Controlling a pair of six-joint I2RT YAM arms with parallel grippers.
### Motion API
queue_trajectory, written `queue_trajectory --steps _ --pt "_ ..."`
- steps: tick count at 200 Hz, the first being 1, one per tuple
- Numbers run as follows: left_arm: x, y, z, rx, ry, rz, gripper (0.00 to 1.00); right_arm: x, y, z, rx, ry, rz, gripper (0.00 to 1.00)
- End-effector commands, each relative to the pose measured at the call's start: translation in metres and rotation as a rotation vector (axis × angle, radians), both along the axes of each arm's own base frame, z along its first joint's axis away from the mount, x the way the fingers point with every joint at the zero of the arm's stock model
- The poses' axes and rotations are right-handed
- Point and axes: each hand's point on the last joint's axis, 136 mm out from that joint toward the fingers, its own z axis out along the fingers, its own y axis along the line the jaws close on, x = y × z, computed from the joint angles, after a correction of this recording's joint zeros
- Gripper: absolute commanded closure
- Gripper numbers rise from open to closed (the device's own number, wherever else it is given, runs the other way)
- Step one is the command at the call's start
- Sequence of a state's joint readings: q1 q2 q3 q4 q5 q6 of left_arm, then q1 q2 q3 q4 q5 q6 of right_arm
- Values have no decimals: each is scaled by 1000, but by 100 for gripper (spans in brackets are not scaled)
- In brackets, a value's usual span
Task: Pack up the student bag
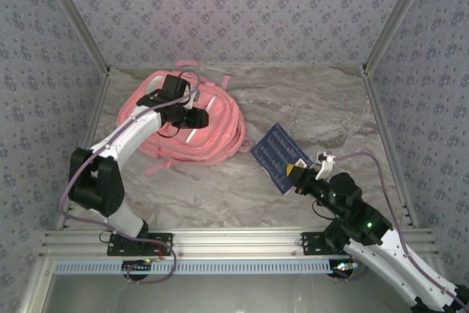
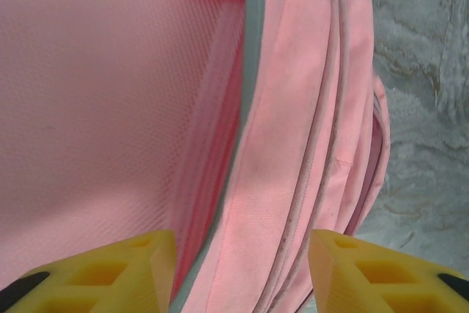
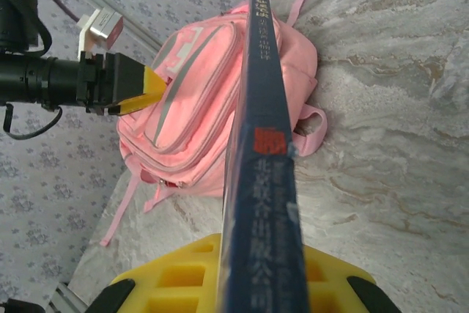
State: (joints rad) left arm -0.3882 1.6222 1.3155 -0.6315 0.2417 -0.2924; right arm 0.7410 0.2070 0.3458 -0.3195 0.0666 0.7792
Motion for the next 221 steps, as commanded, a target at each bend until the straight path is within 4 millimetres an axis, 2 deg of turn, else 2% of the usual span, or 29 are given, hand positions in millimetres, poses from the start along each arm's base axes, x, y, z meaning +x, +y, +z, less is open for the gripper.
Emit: queue_trajectory --steps 1,35,56,92,110,122,138,152,160,188,221 --pt "-4 -16 -1 -74 25 -55 52 -3 0 20 13 -56 24 100" --pt "-5 -23 -16 -83 59 -63 57 -2 3 17 42 -47 37 100" --pt "-3 -24 -16 -84 53 -68 64 -2 4 12 52 -28 46 100" --pt "6 -15 -22 21 65 -68 64 -1 5 10 76 -12 51 100" --pt "13 -21 -23 14 66 -85 65 -1 6 8 78 -7 54 100" --pt "10 -23 -28 21 98 -100 66 -1 6 6 85 2 52 100" --pt "13 -25 -34 40 116 -110 76 0 9 4 118 11 59 100" --pt "16 -24 -36 63 122 -117 91 0 10 7 135 10 64 100" --pt "17 -24 -33 72 118 -126 100 0 9 7 135 13 64 100" --pt "13 -28 -9 63 78 -173 100 -2 3 8 88 16 54 100" --pt "4 -33 49 3 -19 -238 100 2 -22 8 16 35 -72 100"
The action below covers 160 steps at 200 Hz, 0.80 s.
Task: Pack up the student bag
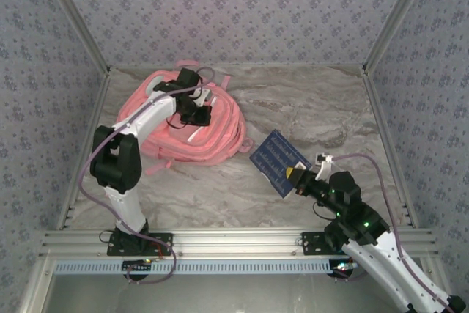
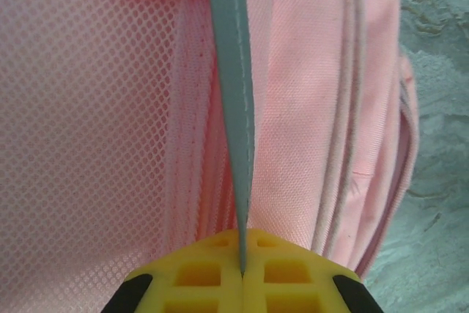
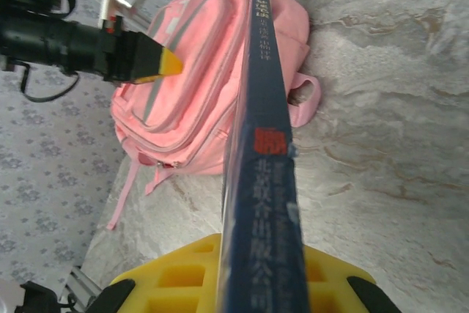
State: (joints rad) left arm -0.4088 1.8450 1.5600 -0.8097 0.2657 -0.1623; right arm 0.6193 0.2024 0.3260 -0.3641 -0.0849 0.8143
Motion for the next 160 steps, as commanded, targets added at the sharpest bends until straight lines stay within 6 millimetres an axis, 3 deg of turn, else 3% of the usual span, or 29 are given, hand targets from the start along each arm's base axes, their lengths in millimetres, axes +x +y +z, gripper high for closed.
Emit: queue_trajectory --steps 1,40,81,118,160 --pt "-13 -13 71 -93 -112 -96 100 3 -18 27 -6 -59 -87 100" --pt "-39 -30 153 -334 -192 -192 100 3 -8 58 107 -97 -44 100" --pt "-66 -46 214 -640 -180 -271 100 5 11 57 151 60 43 100" --pt "-92 -51 253 -847 -176 -389 100 7 29 64 289 129 151 100" --pt "-110 -50 264 -949 -152 -458 100 10 48 70 376 143 268 100"
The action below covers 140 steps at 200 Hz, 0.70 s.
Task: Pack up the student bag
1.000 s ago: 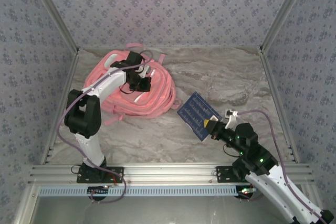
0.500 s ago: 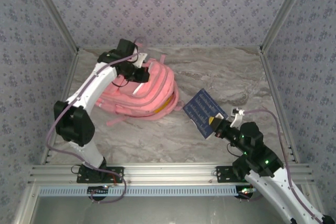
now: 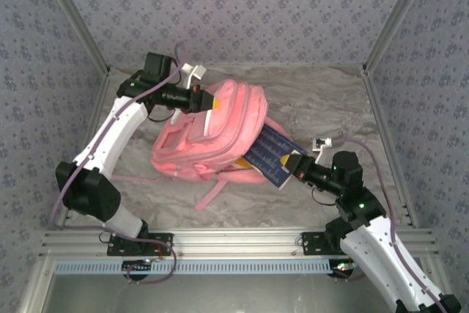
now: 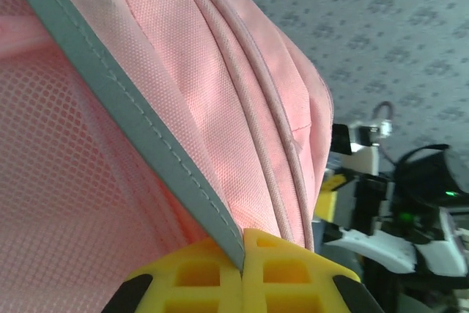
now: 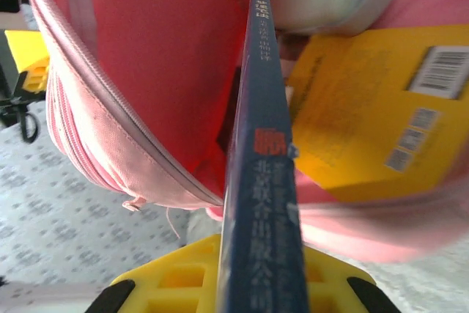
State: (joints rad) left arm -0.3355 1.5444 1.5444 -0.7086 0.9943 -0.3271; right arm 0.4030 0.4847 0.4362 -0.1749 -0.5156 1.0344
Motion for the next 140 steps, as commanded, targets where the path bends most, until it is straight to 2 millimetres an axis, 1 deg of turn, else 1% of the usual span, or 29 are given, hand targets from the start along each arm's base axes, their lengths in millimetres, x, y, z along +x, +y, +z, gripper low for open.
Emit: queue_trajectory --steps 1,11,28,56,86,106,114,129,140 --pt "-37 -4 81 -240 -192 -173 100 -5 18 32 129 -74 119 100" --pt "-40 -6 81 -248 -194 -183 100 -3 23 36 149 -83 133 100" --pt "-47 -8 80 -254 -195 -207 100 3 29 35 176 -73 147 100" --pt "-53 -11 79 -254 -195 -225 100 14 41 35 161 -80 155 100" --pt "-56 -11 84 -260 -202 -225 100 30 55 17 109 -57 127 100" --pt "-61 -12 87 -266 -208 -238 100 44 67 12 101 -61 99 100" --pt "-63 -11 88 -267 -214 -239 100 53 72 9 97 -59 72 100" --pt "-64 -11 87 -269 -215 -241 100 65 86 12 97 -87 60 100" --pt "-64 -12 86 -271 -213 -243 100 77 97 8 83 -98 40 100"
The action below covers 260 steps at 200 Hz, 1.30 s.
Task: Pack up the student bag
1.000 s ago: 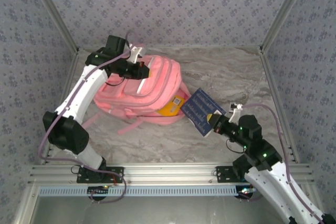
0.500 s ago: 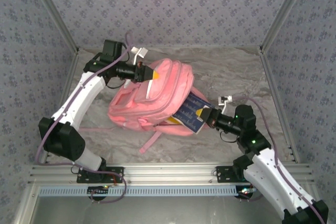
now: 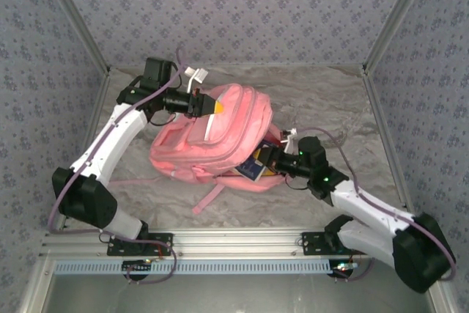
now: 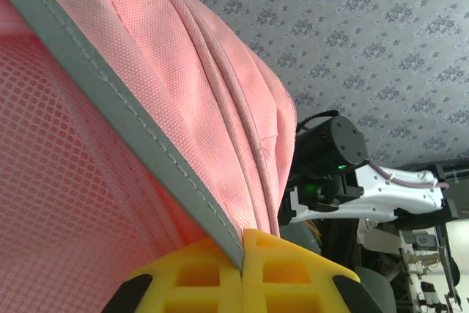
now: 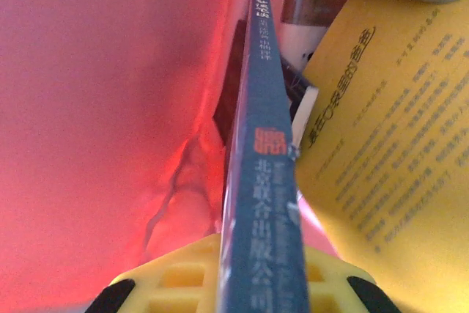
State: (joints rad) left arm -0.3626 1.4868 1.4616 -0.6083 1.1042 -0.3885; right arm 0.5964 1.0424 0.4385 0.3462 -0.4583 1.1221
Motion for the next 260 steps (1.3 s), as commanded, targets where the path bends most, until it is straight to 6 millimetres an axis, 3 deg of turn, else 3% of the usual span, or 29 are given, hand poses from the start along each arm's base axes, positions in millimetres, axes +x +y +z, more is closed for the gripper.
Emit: queue_trajectory --steps 1,26,73,100,111,153,197,221,246,260 --pt "-38 -1 73 -182 -225 -145 100 35 20 50 76 -186 -81 100" --pt "-41 -2 73 -186 -227 -152 100 58 52 36 52 -162 -72 100" --pt "-39 -2 75 -187 -230 -140 100 93 96 5 15 -92 -89 82" --pt "-37 -2 73 -181 -224 -131 100 93 105 2 -9 -102 -52 43" --pt "-35 -1 71 -173 -223 -119 100 88 99 1 -56 -122 -49 34" --pt "-22 7 60 -145 -201 -52 100 67 50 11 -113 -199 -112 20" --pt "-11 11 44 -88 -179 14 100 29 -25 7 -235 -322 -277 26" --pt "-3 8 19 -30 -134 49 100 7 -79 6 -394 -351 -389 30" --pt "-2 -11 -12 53 -98 47 100 -14 -140 3 -533 -328 -542 32" --pt "-3 -27 -30 112 -103 43 100 -22 -155 5 -544 -346 -569 35"
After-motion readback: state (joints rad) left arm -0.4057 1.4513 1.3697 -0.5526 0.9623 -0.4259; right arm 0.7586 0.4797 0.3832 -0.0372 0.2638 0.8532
